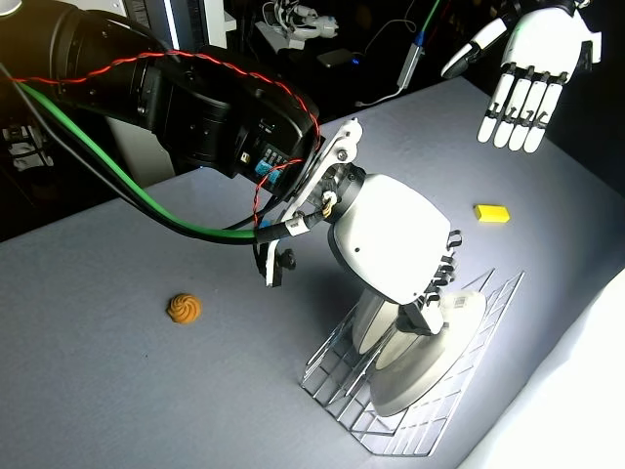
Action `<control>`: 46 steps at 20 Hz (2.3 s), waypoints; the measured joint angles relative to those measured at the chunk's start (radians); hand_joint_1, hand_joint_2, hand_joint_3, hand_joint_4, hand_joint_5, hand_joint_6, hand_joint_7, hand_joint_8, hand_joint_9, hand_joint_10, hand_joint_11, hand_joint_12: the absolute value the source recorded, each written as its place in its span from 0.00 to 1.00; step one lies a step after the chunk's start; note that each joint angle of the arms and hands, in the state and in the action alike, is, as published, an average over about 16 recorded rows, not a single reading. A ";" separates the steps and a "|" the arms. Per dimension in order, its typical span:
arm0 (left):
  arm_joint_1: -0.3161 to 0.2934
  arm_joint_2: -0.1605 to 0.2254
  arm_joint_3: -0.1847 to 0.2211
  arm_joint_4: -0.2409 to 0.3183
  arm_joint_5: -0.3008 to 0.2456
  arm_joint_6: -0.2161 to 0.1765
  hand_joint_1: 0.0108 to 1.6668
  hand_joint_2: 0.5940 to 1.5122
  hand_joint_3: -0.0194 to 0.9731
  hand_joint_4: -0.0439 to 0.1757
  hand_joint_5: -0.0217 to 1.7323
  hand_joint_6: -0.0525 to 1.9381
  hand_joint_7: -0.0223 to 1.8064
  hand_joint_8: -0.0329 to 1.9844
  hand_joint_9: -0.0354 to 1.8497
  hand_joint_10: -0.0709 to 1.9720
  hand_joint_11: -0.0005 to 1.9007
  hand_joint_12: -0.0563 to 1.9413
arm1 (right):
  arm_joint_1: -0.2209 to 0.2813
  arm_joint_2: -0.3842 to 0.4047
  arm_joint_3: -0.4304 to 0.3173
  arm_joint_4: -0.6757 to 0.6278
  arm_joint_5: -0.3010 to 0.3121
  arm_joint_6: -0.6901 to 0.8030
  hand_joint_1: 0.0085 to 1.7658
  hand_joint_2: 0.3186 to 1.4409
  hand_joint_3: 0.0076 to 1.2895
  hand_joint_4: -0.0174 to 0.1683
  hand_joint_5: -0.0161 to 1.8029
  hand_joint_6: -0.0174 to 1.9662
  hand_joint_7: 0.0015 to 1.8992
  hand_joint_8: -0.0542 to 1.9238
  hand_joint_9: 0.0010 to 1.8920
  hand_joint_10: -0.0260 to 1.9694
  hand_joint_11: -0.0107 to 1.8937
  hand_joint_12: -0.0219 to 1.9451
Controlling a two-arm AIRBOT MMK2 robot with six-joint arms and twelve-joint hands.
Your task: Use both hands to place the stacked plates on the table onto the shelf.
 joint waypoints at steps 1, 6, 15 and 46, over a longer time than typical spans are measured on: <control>0.000 0.000 0.000 0.000 0.000 0.000 0.01 0.45 0.03 0.23 0.02 0.04 0.02 0.01 0.03 0.04 0.01 0.02 | 0.000 -0.001 0.001 0.000 0.000 0.001 0.63 0.61 0.00 0.05 0.51 0.40 0.52 0.29 0.57 0.12 0.34 0.62; -0.001 0.000 0.000 0.000 -0.001 0.000 0.01 0.45 0.03 0.23 0.02 0.04 0.02 0.01 0.03 0.04 0.01 0.02 | 0.007 -0.003 0.001 0.000 -0.001 0.002 0.62 0.61 0.01 0.05 0.51 0.44 0.52 0.31 0.56 0.14 0.34 0.63; -0.001 -0.001 0.000 0.000 -0.001 0.000 0.01 0.45 0.03 0.23 0.02 0.04 0.02 0.01 0.03 0.04 0.01 0.02 | 0.039 0.003 -0.001 -0.004 -0.002 0.002 0.54 0.61 0.00 0.08 0.48 0.18 0.51 0.12 0.52 0.09 0.29 0.61; -0.013 0.000 0.004 0.007 -0.018 -0.020 0.01 0.45 0.03 0.24 0.02 0.04 0.02 0.01 0.03 0.04 0.01 0.02 | 0.135 0.393 -0.456 -0.264 0.159 -0.045 0.48 0.59 0.00 0.09 0.48 0.03 0.50 0.04 0.48 0.03 0.22 0.57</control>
